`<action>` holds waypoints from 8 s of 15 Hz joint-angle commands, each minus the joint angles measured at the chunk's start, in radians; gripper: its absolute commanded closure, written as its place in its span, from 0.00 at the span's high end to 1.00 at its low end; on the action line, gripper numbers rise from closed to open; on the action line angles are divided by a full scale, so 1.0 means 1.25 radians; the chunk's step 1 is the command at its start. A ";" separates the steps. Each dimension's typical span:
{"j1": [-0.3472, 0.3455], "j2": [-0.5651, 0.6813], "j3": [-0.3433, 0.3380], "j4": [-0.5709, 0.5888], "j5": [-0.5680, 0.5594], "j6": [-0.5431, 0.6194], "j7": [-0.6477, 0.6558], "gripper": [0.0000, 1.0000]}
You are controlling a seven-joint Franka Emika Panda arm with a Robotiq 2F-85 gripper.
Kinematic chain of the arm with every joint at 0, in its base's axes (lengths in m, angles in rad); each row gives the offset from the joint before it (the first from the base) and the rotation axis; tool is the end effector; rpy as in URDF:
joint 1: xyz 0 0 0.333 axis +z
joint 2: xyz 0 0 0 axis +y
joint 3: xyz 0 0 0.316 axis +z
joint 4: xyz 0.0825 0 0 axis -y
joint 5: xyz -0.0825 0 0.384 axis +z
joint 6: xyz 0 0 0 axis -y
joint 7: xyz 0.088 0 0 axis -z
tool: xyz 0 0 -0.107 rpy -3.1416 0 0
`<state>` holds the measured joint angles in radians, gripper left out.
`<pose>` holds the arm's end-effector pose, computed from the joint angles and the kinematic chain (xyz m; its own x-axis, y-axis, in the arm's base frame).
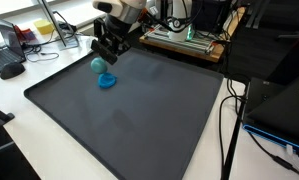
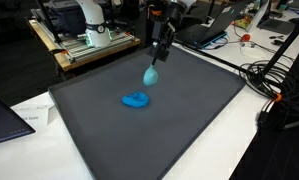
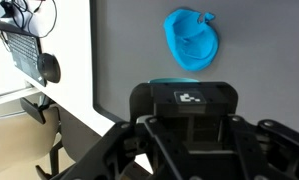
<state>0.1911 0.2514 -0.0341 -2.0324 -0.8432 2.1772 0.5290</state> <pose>0.5845 0.0645 0.3239 0.9796 0.1889 0.0684 0.1064 -0.7766 0.6209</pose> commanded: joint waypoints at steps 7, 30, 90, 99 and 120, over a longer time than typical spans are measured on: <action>-0.023 0.017 0.015 -0.025 0.011 0.006 0.025 0.22; -0.010 -0.049 0.104 -0.170 -0.195 0.031 0.252 0.22; -0.475 0.497 0.042 0.725 0.848 -0.333 -0.783 0.22; -0.518 0.536 0.056 0.822 0.893 -0.463 -0.790 0.22; -0.644 0.638 0.078 0.996 0.993 -0.664 -0.850 0.22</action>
<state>-0.5906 1.0545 0.0537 -0.8056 0.3852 1.3521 -0.4966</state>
